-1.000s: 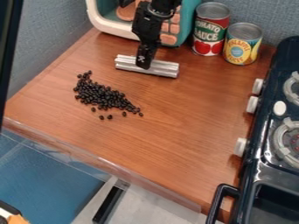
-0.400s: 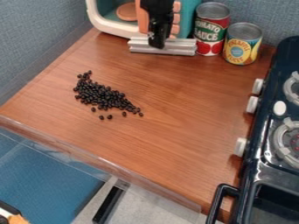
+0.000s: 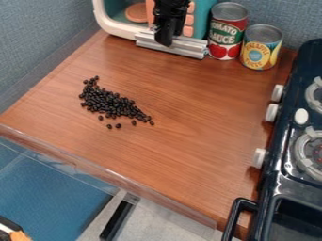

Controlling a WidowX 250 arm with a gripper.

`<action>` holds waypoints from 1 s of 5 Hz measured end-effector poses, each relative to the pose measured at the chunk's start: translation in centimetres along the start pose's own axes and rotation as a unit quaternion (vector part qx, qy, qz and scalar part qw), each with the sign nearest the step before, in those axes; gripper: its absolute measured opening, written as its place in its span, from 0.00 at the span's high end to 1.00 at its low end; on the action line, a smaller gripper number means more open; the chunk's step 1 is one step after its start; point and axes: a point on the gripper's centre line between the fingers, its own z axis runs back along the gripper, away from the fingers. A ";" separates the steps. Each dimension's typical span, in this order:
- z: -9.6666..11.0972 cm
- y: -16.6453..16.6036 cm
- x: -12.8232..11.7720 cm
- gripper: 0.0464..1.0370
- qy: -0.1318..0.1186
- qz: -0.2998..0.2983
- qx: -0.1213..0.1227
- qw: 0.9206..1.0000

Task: Sweep into pile

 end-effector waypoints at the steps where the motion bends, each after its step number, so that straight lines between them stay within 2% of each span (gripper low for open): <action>1: 1.2 1.3 0.4 0.71 -0.024 -0.069 -0.002 0.997; 2: 2.6 2.2 1.2 0.71 -0.044 -0.124 -0.017 0.991; 3: 2.2 2.8 2.1 0.71 -0.043 -0.179 -0.012 0.983; 4: 1.5 3.5 4.8 0.71 -0.041 -0.227 -0.006 0.973; 5: 0.6 4.0 6.6 0.71 -0.048 -0.279 -0.008 0.959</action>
